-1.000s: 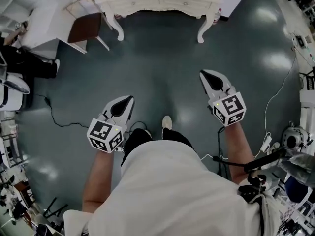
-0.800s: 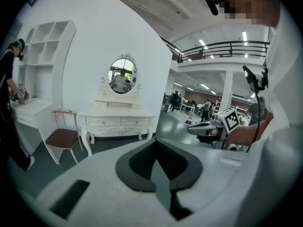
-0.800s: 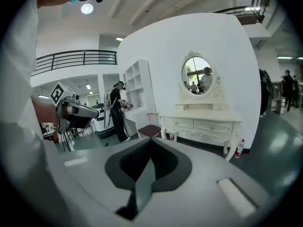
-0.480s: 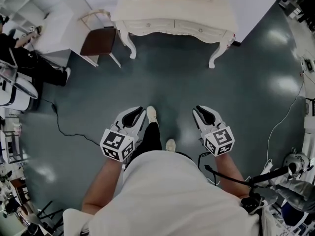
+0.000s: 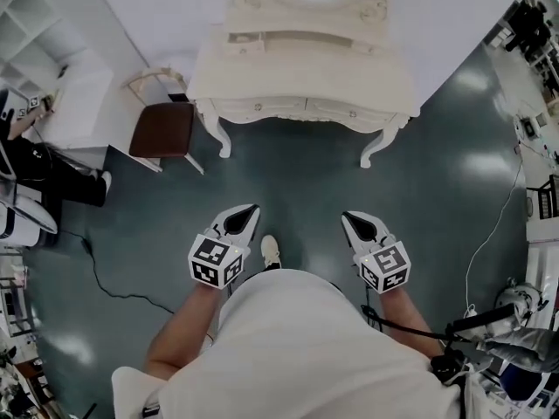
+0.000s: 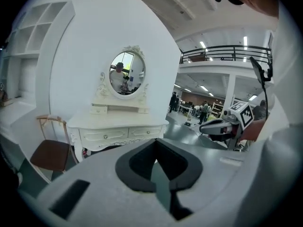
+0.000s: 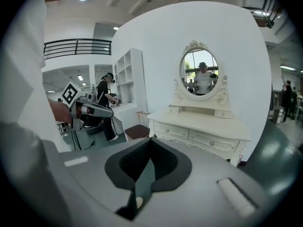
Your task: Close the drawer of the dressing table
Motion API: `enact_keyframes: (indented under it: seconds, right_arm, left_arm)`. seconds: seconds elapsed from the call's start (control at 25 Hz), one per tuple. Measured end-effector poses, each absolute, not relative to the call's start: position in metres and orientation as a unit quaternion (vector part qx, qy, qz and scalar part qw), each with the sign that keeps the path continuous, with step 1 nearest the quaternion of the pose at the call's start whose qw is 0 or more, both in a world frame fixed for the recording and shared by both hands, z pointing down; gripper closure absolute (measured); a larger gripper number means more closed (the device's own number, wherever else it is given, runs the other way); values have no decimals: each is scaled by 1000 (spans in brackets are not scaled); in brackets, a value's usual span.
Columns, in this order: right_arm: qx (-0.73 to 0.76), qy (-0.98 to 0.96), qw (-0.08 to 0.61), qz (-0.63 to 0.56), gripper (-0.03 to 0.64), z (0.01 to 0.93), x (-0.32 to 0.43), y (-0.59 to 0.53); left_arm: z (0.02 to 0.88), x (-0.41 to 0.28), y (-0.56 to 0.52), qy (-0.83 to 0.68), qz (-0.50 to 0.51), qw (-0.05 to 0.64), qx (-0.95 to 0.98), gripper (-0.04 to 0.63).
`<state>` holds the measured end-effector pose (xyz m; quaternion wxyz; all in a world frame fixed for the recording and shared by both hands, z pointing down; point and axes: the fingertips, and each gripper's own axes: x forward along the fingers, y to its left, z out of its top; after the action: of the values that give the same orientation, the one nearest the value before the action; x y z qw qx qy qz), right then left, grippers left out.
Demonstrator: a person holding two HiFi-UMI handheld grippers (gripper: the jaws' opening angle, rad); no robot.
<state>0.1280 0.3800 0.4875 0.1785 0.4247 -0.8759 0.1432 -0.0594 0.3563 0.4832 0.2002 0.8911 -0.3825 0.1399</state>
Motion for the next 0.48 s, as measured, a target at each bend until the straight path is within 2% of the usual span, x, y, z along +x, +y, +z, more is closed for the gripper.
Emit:
enact_keyframes:
  seconds: [0.48]
  right_arm:
    - [432, -868, 186, 163, 617, 492, 115, 192]
  left_arm:
    - [508, -79, 147, -394, 150, 223, 879, 594]
